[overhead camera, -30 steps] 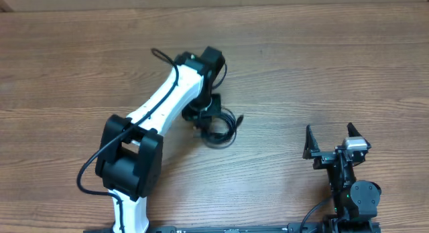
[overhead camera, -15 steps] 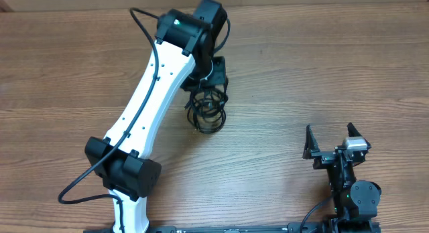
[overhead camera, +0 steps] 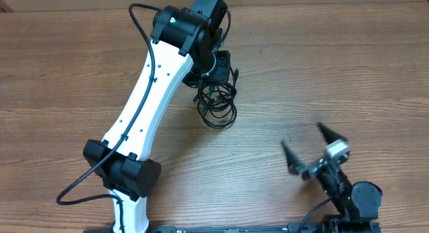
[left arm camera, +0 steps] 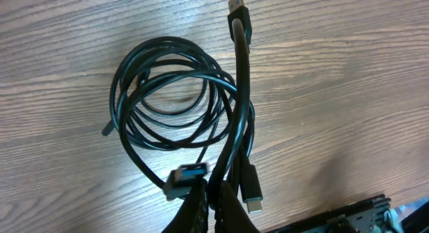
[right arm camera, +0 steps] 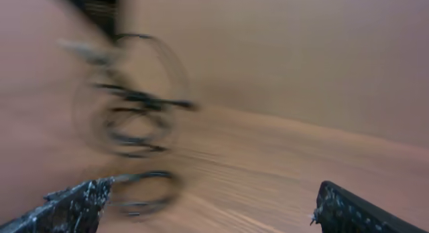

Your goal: Untangle cables

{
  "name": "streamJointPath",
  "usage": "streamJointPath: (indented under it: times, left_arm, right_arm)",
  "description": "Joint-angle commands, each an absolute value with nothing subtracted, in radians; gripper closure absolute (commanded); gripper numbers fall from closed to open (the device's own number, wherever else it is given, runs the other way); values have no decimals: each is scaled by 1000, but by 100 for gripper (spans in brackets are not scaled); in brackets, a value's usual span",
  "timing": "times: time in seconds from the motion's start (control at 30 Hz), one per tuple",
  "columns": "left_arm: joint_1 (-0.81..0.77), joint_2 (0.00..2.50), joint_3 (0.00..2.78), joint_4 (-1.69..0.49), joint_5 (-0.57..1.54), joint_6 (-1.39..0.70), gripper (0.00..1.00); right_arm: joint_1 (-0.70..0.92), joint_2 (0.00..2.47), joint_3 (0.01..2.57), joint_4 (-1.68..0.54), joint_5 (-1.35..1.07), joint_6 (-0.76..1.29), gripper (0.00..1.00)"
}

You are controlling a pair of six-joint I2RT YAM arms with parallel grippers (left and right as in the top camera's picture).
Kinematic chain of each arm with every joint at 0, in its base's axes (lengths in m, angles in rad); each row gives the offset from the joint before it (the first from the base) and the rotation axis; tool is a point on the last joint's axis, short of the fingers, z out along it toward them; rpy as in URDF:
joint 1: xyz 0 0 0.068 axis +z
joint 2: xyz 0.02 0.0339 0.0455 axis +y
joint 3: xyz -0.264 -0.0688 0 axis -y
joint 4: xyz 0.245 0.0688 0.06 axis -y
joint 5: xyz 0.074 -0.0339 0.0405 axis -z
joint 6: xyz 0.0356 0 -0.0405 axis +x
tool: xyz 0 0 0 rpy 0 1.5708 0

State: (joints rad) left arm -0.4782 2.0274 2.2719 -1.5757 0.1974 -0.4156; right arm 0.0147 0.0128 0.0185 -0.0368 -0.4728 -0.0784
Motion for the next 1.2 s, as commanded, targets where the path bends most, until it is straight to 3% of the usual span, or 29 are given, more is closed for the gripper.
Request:
streamJointPath:
  times: [0.0,0.17,0.23,0.57,0.73,0.87,1.17]
  left_arm:
    - [-478,2020,2299,-1583,191,-396,96]
    - [-479,2021,2299,-1605,192,-392,96]
    - [-479,2021,2299,-1611,198,-392,96]
    - [-479,2021,2299,-1616,436,-389,96]
    - [-479,2021,2299,-1614,532,-291,96]
    - [-479,2021,2299,-1615,605,-181,96]
    - [-479,2021,2299,-1620,897,133,96]
  right_arm:
    - [20,3,8,62,-940,-75,0]
    - [11,3,17,343,-942,128,0]
    - [-2,3,50,360,-909,154,0]
    - [-183,191,405,-97,-947,152,0]
    - [-203,318,434,-62,-1092,165,0]
    - [-200,369,433,-61,-1211,311,0]
    - [-200,469,434,-25,-778,788,0]
